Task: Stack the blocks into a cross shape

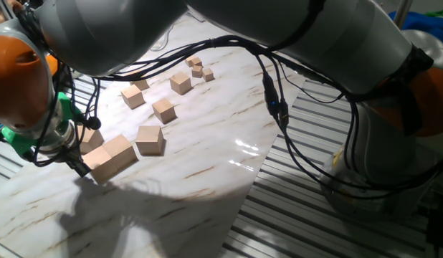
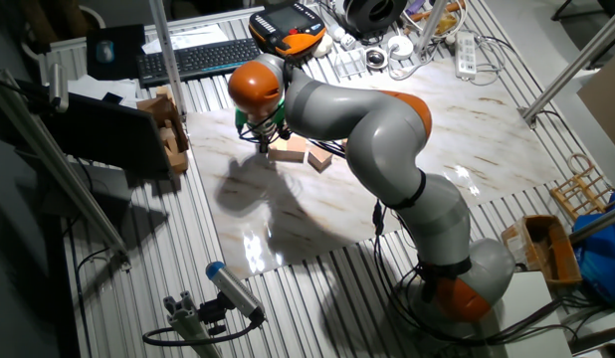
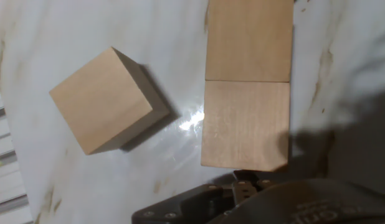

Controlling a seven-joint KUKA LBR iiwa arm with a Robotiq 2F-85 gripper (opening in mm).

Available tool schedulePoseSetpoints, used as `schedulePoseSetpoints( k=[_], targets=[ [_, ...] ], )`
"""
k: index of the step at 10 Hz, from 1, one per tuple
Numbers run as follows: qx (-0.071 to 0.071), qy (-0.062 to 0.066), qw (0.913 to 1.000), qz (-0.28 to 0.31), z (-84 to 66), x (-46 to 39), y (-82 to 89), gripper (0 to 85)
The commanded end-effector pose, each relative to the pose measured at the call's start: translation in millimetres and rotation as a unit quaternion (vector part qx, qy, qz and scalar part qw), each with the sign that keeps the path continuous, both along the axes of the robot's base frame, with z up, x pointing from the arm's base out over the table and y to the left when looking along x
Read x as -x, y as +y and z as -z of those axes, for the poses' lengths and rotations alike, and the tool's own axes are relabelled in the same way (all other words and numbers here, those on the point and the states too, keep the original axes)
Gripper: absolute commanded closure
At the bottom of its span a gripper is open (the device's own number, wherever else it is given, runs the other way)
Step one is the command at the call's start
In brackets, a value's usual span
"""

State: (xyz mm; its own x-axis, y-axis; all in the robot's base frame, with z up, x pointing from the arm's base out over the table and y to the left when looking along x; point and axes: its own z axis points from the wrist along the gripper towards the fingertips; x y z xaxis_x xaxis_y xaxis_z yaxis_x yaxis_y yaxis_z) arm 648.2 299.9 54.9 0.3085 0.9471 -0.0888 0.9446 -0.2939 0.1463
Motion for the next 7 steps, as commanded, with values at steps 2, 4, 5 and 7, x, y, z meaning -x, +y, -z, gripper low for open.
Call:
schedulePoseSetpoints(
  k=[2,4,5,7],
  targets=[
    [-0.007,-0.001,1.0000,0.002,-1.7,0.6,0.4,85.0],
    [-0.033,-0.003,0.9993,0.016,-7.5,2.3,4.9,85.0],
    [-0.036,-0.002,0.9992,0.019,-13.7,3.2,7.7,85.0],
    [-0.038,0.008,0.9991,0.016,-36.6,4.7,8.4,85.0]
  ],
)
